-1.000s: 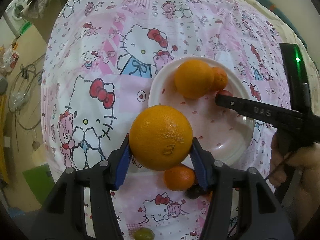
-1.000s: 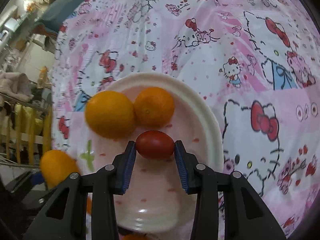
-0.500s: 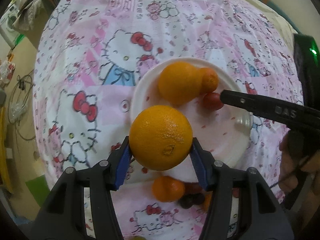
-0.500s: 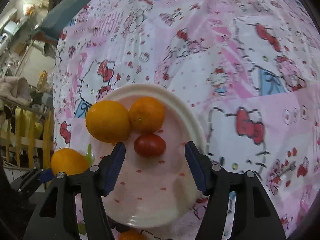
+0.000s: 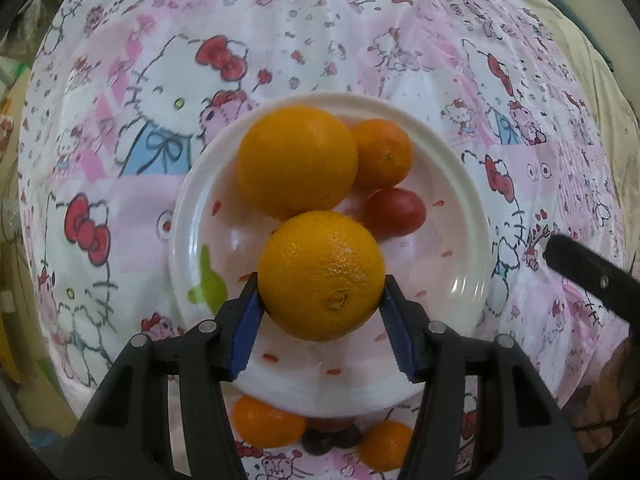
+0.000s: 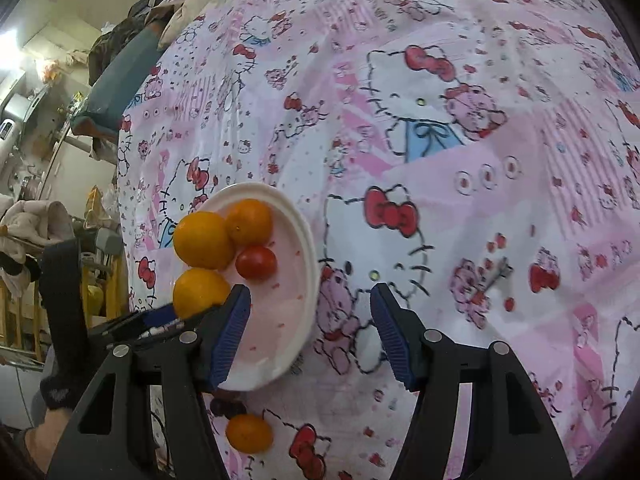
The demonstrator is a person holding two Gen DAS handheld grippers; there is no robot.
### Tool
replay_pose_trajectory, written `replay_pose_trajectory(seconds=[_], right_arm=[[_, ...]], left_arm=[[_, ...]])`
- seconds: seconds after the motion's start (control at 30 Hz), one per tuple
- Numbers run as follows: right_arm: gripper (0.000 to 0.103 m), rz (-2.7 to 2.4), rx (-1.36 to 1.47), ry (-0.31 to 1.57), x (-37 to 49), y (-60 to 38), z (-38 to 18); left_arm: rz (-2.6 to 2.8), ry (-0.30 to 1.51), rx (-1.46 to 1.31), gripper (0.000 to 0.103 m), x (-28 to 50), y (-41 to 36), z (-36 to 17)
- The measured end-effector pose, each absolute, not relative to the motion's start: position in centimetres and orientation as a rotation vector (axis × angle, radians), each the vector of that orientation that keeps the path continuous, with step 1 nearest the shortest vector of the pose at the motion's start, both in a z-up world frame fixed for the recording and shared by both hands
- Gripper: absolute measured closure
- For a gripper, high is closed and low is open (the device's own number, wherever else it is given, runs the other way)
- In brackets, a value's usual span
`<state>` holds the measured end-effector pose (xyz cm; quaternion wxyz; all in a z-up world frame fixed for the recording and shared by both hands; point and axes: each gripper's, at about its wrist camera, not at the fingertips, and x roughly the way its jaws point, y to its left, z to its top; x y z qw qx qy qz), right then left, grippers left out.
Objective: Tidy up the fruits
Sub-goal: 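Lower the large orange onto the plate and open the left gripper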
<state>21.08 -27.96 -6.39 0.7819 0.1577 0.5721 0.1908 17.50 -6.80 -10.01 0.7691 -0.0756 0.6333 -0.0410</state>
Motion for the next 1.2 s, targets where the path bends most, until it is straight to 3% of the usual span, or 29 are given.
replay_pose_trajectory(seconds=[0.47, 0.53, 0.6, 0.63, 1.2], right_arm=[[0.038, 0.431, 0.339, 1.22, 21.2, -27.6, -5.6], [0.038, 0.437, 0.337, 1.225, 21.2, -27.4, -5.7], [0.038, 0.439, 0.332, 1.227, 21.1, -27.3, -5.7], [0.038, 0.438, 0.33, 1.226, 21.1, -27.3, -5.7], [0.038, 0.433, 0.346, 1.179, 18.1, -27.6, -3.6]], left_arm=[[-0.108, 1.378, -0.163, 0.046, 18.1, -7.5, -10.5], [-0.102, 1.383, -0.164, 0.04, 18.1, -7.4, -10.5], [-0.11, 1.378, -0.171, 0.016, 18.0, -7.5, -10.4], [-0.117, 1.37, -0.171, 0.015, 17.9, -7.5, -10.3], [-0.097, 1.239, -0.19, 0.015, 14.1, -3.8, -4.7]])
